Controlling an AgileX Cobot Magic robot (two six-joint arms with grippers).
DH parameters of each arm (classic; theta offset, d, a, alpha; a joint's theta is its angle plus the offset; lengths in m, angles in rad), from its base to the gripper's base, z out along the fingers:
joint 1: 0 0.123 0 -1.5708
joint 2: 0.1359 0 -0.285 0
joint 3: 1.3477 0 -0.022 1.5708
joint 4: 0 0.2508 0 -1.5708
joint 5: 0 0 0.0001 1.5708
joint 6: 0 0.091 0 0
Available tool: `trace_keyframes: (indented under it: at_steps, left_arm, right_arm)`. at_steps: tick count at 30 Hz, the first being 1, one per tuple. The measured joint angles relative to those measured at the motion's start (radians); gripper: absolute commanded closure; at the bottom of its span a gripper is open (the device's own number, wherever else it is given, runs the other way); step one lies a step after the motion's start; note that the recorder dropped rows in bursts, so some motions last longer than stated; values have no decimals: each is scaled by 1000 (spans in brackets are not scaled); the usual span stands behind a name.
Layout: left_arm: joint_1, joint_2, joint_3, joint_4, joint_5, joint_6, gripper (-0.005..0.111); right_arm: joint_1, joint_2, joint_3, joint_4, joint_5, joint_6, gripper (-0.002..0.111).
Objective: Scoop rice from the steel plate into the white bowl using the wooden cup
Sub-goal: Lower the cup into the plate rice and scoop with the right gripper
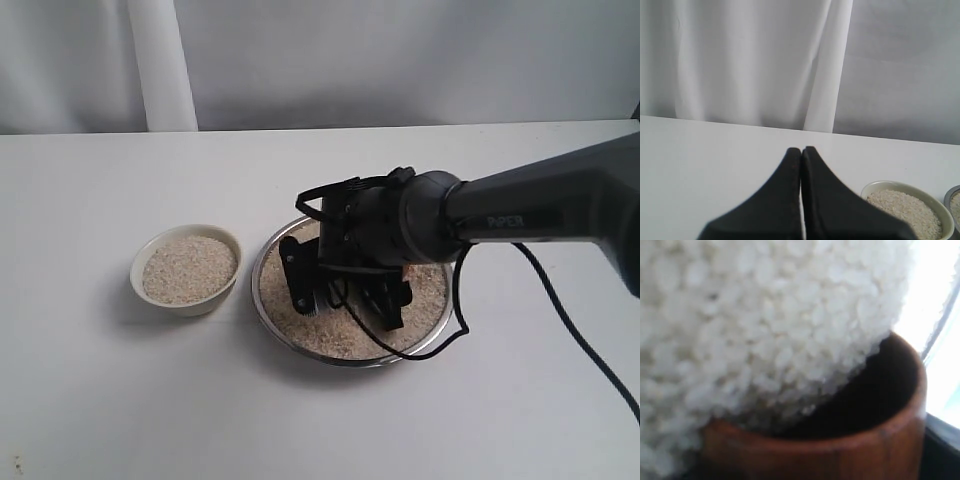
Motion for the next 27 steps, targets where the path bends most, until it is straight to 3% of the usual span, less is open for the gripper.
trace_keyframes:
  at_steps: [8, 27]
  left_arm:
    - [0, 0, 0, 0, 0, 0, 107]
    - [0, 0, 0, 0, 0, 0, 107]
  right_arm:
    - [-51, -12, -9, 126, -60, 13, 108]
    - [-61, -11, 5, 212, -160, 12, 108]
